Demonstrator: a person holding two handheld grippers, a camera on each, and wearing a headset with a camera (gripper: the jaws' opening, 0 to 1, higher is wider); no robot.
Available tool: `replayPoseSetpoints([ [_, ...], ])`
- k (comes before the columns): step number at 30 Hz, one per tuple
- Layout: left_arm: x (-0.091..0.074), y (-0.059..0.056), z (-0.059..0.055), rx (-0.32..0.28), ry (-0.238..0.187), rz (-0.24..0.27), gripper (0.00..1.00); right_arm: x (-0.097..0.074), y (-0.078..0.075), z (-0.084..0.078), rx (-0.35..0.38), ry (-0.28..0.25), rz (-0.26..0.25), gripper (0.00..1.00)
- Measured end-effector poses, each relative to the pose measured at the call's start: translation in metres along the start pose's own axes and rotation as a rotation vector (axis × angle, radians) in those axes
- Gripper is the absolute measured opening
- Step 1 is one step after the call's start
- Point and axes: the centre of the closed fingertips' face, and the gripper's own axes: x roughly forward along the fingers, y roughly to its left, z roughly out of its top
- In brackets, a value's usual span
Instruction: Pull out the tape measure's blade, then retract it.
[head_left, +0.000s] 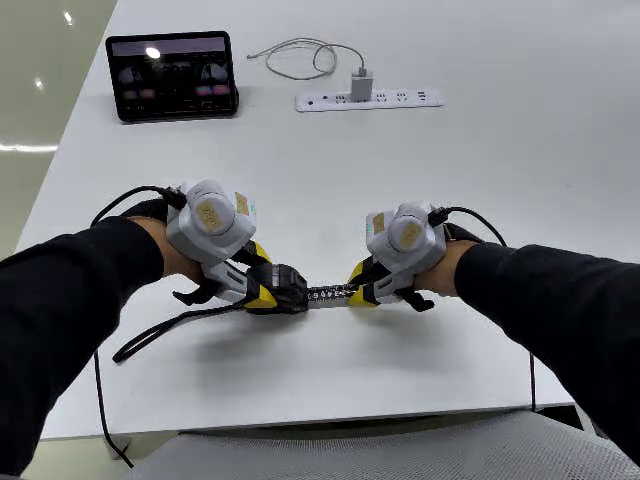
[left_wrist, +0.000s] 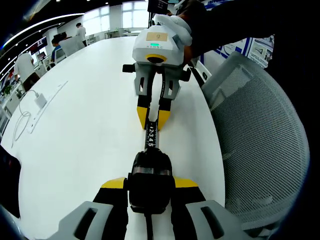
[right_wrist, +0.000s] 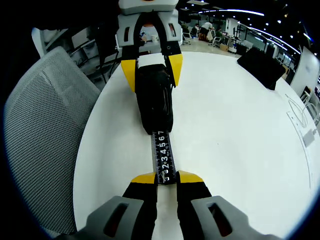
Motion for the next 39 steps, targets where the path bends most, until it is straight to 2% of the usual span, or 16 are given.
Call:
replayPoseSetpoints([
  [39, 0.001, 0.000, 0.001, 0.006, -0.002, 0.001, 0.28, -0.010, -0.003, -0.016, 0.017, 0.019, -0.008, 0.09],
])
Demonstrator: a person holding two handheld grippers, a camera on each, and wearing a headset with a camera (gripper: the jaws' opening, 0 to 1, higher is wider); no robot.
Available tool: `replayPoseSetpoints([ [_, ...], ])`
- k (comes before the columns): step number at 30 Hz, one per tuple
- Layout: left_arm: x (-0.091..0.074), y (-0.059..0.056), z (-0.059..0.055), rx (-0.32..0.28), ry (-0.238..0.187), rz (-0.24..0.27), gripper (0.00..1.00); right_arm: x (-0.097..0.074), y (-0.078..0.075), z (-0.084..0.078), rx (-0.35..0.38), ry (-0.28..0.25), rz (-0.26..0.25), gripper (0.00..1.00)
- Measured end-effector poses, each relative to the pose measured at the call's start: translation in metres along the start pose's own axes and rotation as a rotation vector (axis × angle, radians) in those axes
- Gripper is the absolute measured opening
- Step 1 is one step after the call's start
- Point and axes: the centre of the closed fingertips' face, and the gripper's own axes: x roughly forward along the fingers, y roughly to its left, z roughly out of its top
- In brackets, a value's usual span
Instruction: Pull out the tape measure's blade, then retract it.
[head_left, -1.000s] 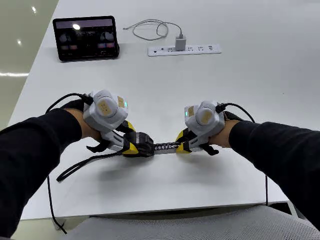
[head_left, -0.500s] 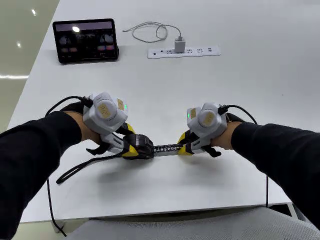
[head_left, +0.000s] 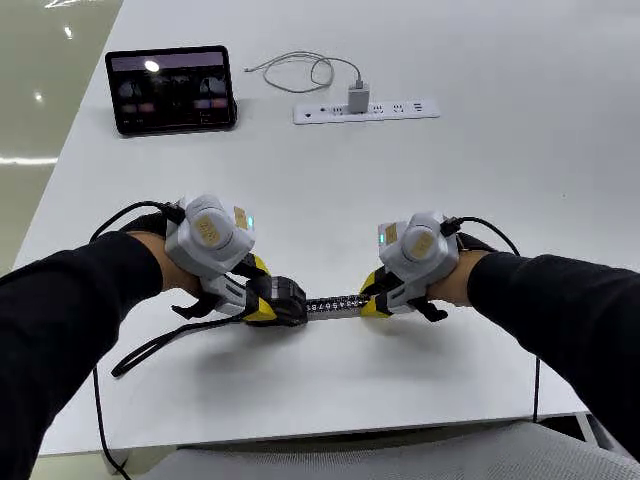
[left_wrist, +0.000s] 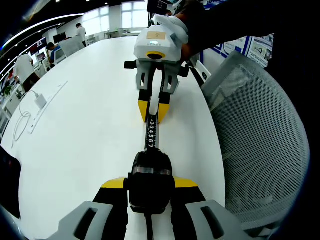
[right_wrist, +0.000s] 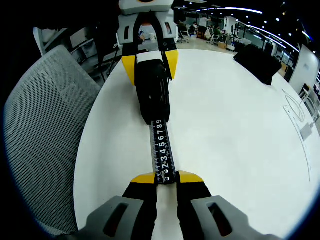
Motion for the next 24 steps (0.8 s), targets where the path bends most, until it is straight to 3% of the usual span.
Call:
replayPoseSetpoints([
  [24, 0.000, -0.002, 0.001, 0.018, 0.003, -0.006, 0.28, -0.007, 0.002, -0.011, 0.014, 0.010, -0.013, 0.09],
])
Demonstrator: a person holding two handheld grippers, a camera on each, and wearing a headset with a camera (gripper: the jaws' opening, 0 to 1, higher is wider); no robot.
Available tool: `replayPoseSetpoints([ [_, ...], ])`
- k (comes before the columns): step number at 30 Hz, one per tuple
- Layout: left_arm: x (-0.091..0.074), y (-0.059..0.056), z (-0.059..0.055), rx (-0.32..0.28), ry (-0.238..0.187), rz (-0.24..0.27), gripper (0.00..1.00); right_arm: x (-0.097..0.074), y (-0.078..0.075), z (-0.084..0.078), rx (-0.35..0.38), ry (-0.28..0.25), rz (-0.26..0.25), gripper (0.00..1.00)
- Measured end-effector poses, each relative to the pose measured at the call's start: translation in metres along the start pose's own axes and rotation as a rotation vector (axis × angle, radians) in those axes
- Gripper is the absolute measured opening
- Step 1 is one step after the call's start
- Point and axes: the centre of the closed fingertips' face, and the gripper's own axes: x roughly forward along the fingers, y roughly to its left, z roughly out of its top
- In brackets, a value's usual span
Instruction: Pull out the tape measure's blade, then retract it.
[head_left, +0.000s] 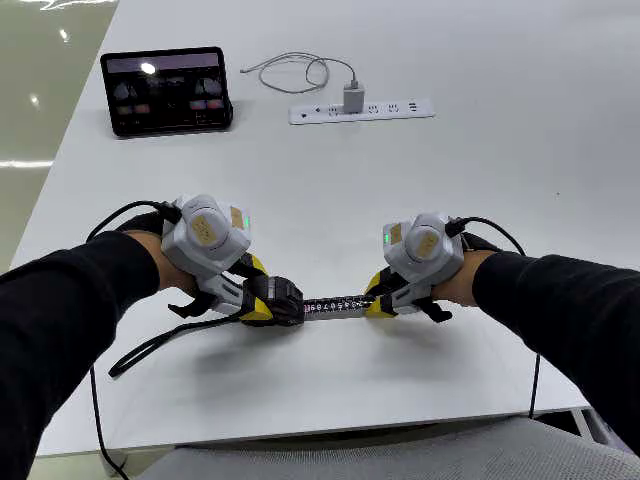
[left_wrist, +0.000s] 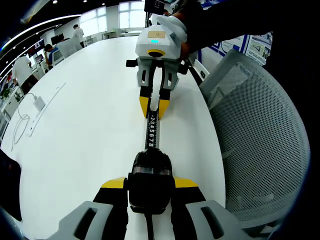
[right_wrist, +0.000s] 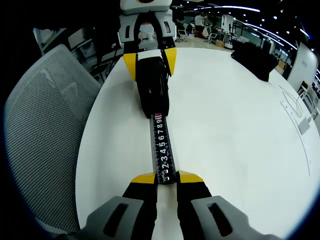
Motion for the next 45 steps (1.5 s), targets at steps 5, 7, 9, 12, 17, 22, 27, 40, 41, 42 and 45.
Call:
replayPoseSetpoints([
  [5, 0.000, 0.001, 0.000, 0.002, -0.004, 0.001, 0.28, -0.001, -0.001, -0.001, 0.005, -0.008, 0.000, 0.09],
  [7, 0.001, 0.001, -0.001, 0.003, -0.001, 0.000, 0.28, -0.002, 0.000, -0.002, 0.005, -0.008, 0.000, 0.09],
  [9, 0.001, 0.001, -0.001, 0.001, -0.001, -0.001, 0.28, -0.002, 0.000, -0.002, 0.006, -0.009, -0.001, 0.09],
  [12, 0.001, 0.001, -0.001, -0.001, -0.002, -0.001, 0.28, -0.003, 0.000, -0.003, 0.007, -0.011, -0.003, 0.09],
  [17, 0.001, 0.001, -0.001, 0.001, 0.000, 0.000, 0.28, -0.005, 0.000, -0.005, 0.004, -0.009, -0.007, 0.09],
  [22, 0.000, 0.000, -0.001, 0.000, 0.004, -0.001, 0.28, -0.007, -0.001, -0.007, 0.010, -0.010, -0.007, 0.09],
  [27, 0.000, 0.000, -0.001, 0.003, 0.006, 0.000, 0.28, -0.008, -0.001, -0.009, 0.015, -0.007, -0.007, 0.09],
  [40, 0.000, 0.000, -0.001, 0.003, 0.005, -0.001, 0.28, -0.015, -0.001, -0.016, 0.017, 0.002, -0.012, 0.09],
  [41, 0.000, 0.000, -0.001, 0.004, 0.005, 0.000, 0.28, -0.015, -0.001, -0.016, 0.018, 0.002, -0.012, 0.09],
  [42, 0.000, -0.001, -0.001, 0.005, 0.005, 0.000, 0.28, -0.016, -0.001, -0.017, 0.018, 0.003, -0.012, 0.09],
  [45, 0.000, -0.001, -0.001, 0.007, 0.005, 0.001, 0.28, -0.017, -0.001, -0.018, 0.016, 0.004, -0.012, 0.09],
])
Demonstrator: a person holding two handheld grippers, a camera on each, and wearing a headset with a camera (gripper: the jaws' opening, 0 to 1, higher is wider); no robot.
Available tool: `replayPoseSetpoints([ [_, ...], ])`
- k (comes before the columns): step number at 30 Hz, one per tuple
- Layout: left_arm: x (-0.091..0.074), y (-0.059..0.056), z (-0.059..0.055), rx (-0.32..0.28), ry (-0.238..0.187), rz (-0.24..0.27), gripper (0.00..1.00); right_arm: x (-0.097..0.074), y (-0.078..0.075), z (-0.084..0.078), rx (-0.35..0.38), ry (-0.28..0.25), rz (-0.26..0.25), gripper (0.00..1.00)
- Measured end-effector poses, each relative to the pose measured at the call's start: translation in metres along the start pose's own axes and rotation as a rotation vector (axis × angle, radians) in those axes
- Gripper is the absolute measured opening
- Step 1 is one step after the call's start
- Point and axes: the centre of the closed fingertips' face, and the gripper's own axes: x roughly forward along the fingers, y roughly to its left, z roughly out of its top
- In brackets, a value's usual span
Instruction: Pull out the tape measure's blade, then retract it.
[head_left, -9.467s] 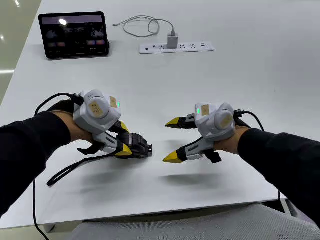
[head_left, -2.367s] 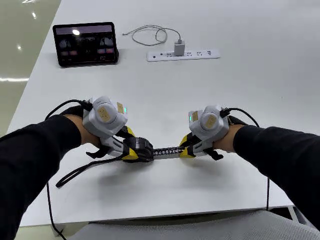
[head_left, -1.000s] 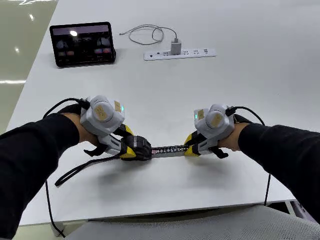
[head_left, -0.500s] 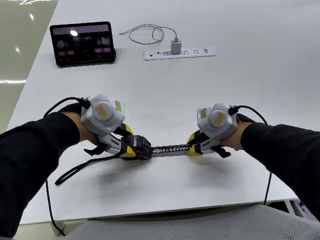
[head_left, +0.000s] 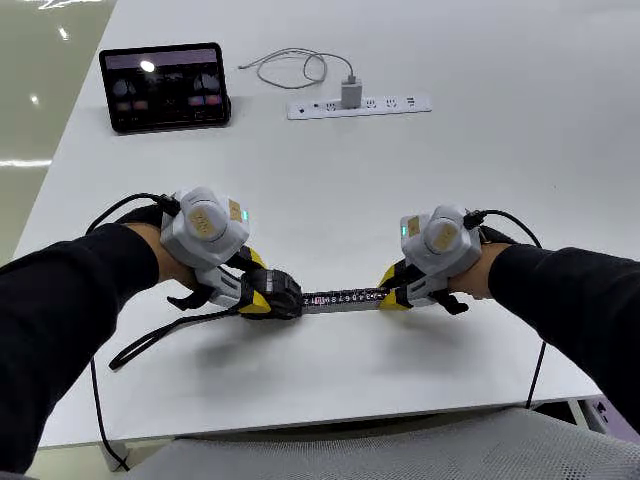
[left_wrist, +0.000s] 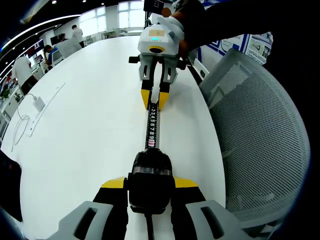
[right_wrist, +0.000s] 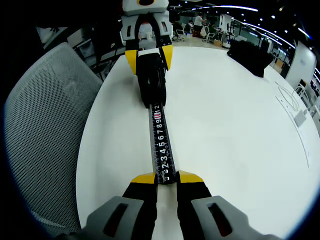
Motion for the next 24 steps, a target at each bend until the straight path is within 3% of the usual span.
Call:
replayPoseSetpoints([
  [24, 0.000, -0.001, 0.001, 0.002, -0.002, 0.001, 0.28, -0.008, -0.002, -0.012, 0.013, 0.005, -0.009, 0.09],
])
